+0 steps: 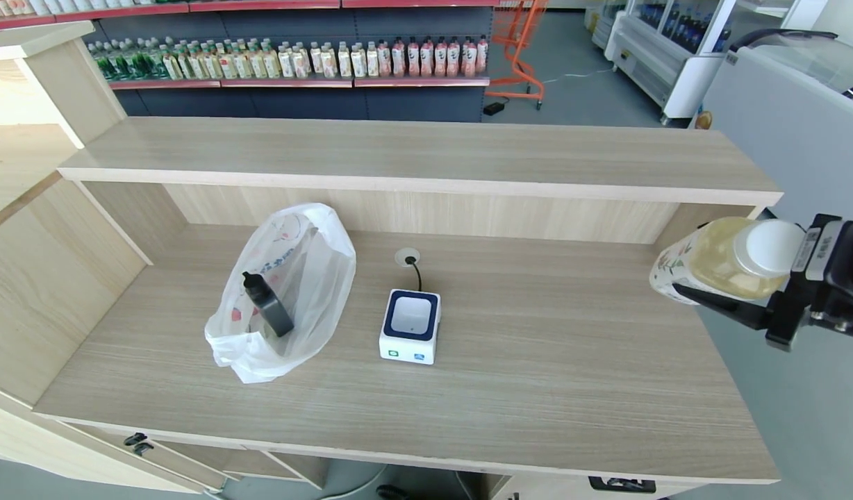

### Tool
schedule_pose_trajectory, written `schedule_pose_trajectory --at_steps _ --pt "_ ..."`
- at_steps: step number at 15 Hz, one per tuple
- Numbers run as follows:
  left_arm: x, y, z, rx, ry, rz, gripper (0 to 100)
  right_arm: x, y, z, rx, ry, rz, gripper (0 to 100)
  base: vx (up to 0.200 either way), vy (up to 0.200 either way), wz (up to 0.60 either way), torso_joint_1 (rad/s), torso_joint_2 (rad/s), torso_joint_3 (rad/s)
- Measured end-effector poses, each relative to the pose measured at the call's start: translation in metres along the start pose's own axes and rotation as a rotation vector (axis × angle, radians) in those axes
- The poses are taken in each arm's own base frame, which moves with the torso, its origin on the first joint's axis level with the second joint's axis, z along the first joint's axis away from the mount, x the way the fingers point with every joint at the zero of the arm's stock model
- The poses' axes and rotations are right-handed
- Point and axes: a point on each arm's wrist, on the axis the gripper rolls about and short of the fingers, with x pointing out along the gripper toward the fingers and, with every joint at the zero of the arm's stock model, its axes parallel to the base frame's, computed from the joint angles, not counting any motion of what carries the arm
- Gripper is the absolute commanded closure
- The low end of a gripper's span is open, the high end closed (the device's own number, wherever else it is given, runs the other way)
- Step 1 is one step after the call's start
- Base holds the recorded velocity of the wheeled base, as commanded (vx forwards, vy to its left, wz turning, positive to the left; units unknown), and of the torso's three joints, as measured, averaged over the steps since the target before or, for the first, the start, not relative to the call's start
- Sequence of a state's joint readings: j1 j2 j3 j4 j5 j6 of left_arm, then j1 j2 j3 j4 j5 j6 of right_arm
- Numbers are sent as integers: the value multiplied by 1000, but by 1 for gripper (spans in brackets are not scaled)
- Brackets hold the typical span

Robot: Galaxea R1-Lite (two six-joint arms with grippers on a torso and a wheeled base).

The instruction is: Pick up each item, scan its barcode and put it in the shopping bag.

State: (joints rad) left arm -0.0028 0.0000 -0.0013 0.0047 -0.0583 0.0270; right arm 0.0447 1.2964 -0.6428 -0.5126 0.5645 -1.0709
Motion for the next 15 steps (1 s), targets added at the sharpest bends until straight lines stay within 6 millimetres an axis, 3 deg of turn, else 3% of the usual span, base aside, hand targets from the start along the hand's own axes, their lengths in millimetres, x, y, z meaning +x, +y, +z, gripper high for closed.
schedule_pose_trajectory --at_steps 11,15 --pt "0 0 0 1 0 -1 0 12 9 -12 76 -29 86 100 0 200 0 3 3 4" --pt "0 0 0 1 0 0 0 25 13 -23 62 -12 122 100 0 0 0 0 0 0"
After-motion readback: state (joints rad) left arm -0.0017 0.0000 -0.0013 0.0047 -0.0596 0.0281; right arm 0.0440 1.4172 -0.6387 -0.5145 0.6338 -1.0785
